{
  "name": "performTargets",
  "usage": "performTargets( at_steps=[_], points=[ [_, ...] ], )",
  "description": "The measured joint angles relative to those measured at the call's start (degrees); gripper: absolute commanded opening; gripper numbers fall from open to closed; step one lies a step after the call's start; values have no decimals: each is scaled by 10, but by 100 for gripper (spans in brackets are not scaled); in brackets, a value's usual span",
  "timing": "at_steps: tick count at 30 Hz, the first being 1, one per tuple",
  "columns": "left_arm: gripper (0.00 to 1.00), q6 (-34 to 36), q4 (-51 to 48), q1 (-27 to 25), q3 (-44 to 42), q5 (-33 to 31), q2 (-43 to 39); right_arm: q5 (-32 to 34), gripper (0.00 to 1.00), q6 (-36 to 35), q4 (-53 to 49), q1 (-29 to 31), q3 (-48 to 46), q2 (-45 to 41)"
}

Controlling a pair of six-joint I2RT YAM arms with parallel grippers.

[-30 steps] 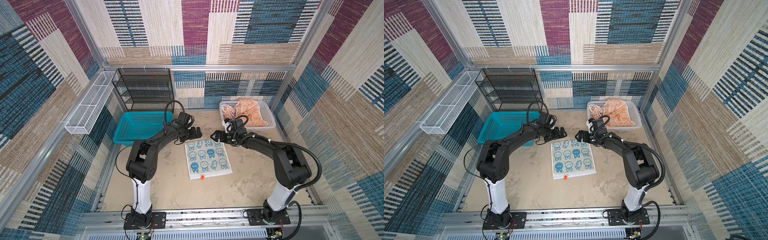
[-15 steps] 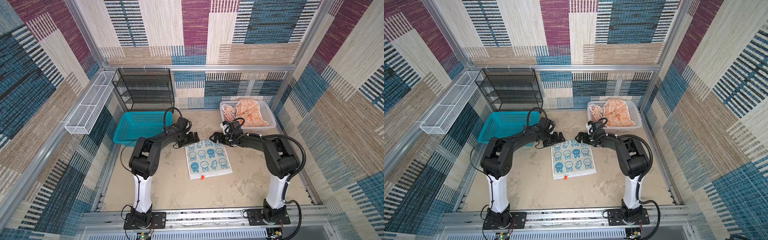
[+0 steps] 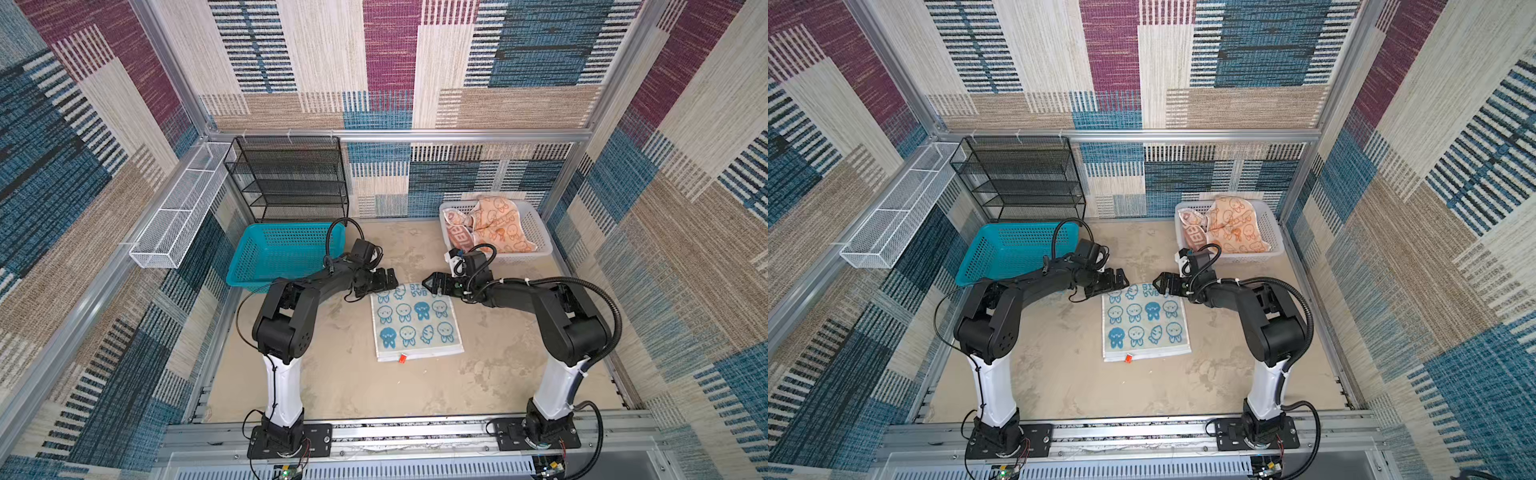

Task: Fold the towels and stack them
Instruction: 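Move both grippers to the folded edge farthest from the robot, then lower both grippers onto the far folded edge and pinch it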

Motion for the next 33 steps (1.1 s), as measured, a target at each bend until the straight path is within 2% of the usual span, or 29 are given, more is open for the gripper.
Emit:
performTargets(
  at_steps=[4, 7, 13, 17, 20, 24, 33],
  points=[
    [100, 0, 3, -16, -40, -2, -29, -4, 99, 0, 5, 3, -44, -37],
    [100, 4, -10, -32, -49, -17, -45, -1, 99, 0, -33, 7, -58, -70],
    [100, 41, -38, -68, -51, -108, -120, 42, 99, -18, -107, 5, -48, -162],
    [100, 75, -20, -76, -85, -162, -171, 77, 98, -33, -132, -4, -31, -154],
    [100, 91, -21, -71, -95, -177, -183, 101, 92, -42, -146, -10, -31, -136],
    [100, 91, -23, -62, -96, -173, -176, 110, 85, -54, -140, -10, -31, -112],
    [100, 86, -25, -49, -103, -99, -147, 114, 67, -74, -125, -10, -23, -61]
  ],
)
